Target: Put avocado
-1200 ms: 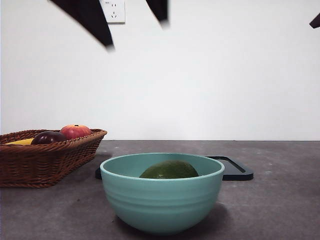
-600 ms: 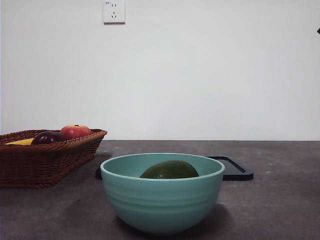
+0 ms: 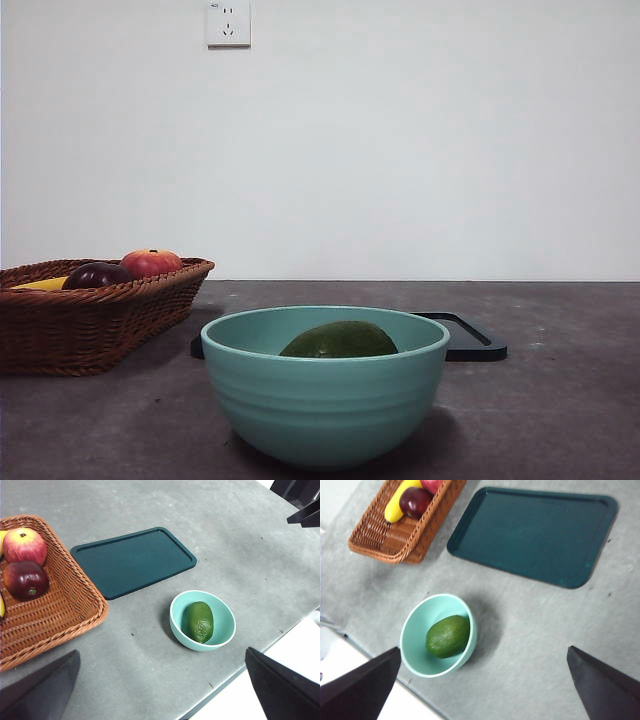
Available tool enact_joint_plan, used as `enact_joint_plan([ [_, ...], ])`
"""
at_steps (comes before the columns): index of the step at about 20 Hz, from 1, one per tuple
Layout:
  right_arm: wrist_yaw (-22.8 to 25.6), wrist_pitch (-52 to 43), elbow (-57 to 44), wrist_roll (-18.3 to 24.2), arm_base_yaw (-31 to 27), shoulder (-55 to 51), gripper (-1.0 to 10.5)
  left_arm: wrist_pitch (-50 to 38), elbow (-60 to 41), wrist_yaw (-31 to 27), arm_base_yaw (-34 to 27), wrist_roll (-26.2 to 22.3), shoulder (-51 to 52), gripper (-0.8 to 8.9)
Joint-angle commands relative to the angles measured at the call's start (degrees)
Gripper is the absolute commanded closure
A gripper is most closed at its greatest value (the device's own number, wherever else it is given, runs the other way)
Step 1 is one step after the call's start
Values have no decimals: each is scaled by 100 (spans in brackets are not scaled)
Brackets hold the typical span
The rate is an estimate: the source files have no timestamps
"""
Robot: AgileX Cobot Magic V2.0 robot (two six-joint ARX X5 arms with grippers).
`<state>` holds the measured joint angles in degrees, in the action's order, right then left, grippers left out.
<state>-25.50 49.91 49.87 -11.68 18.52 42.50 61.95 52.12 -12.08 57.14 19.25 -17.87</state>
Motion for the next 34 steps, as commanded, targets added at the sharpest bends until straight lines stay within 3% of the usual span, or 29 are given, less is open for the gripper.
enact_joint_plan([
  [1, 4, -125, 87, -199, 229, 245, 189, -59, 39, 11, 68, -57, -7, 283],
  [4, 96, -382, 96, -424, 651, 719, 190, -61, 39, 11, 68, -81, -9, 283],
  [11, 1172, -627, 339, -549, 1851, 2636, 191, -20, 39, 9, 68, -79, -9, 283],
  [20, 1674, -688, 459, -597, 2487, 4402, 200, -15, 39, 9, 68, -81, -9, 283],
  [24, 1711, -1075, 459, -815, 2573, 4695, 445, -22, 39, 9, 68, -195, -9, 283],
  [27, 1631, -1392, 463, -1023, 2608, 4741, 831, -20, 39, 9, 68, -229, -9, 283],
  [30, 1635, -1416, 599, -1064, 2623, 4741, 938, -24, 39, 9, 68, -256, -9, 283],
  [34, 1875, -1158, 1088, -1130, 2618, 4763, 938, -52, 39, 4, 68, -380, -9, 283],
])
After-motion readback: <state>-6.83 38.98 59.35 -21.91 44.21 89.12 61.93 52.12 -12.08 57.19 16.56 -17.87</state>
